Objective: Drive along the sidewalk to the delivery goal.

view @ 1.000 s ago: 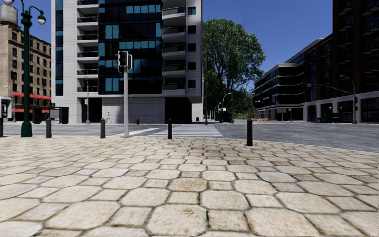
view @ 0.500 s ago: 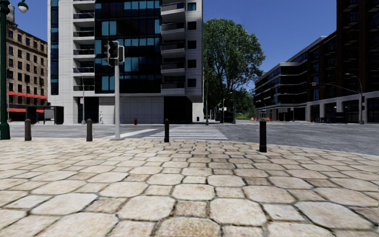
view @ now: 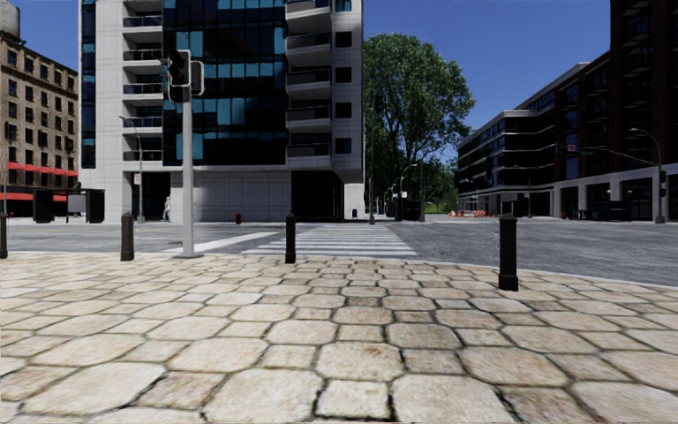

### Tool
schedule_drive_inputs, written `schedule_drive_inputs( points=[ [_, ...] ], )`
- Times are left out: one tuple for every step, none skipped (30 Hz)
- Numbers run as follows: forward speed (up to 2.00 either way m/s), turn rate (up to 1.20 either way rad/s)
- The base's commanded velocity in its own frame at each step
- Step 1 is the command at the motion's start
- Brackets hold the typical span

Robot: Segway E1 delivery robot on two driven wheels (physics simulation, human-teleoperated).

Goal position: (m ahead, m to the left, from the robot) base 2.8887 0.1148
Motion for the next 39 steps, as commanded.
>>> schedule_drive_inputs(
  points=[
    [2.00, 0.00],
    [2.00, 0.00],
    [2.00, 0.00],
    [2.00, 0.00],
    [2.00, 0.00],
    [2.00, 0.00],
    [2.00, 0.00],
    [2.00, 0.00],
    [2.00, 0.00],
    [2.00, 0.00],
    [2.00, 0.00],
    [2.00, -0.05],
    [2.00, -0.05],
    [2.00, -0.07],
    [2.00, -0.14],
    [2.00, -0.16],
    [2.00, -0.16],
    [2.00, -0.17],
    [2.00, -0.17],
    [2.00, -0.17],
    [2.00, -0.17],
    [2.00, -0.19],
    [2.00, -0.21],
    [2.00, -0.22],
    [2.00, -0.22],
    [2.00, -0.23],
    [2.00, -0.23],
    [1.92, -0.23],
    [1.92, -0.23],
    [1.62, -0.19],
    [1.33, -0.04],
    [1.33, -0.04],
    [1.16, 0.00],
    [1.01, 0.00],
    [0.85, 0.00],
    [0.85, 0.00],
    [0.42, 0.00],
    [0.00, 0.00],
    [0.00, 0.00]
  ],
)
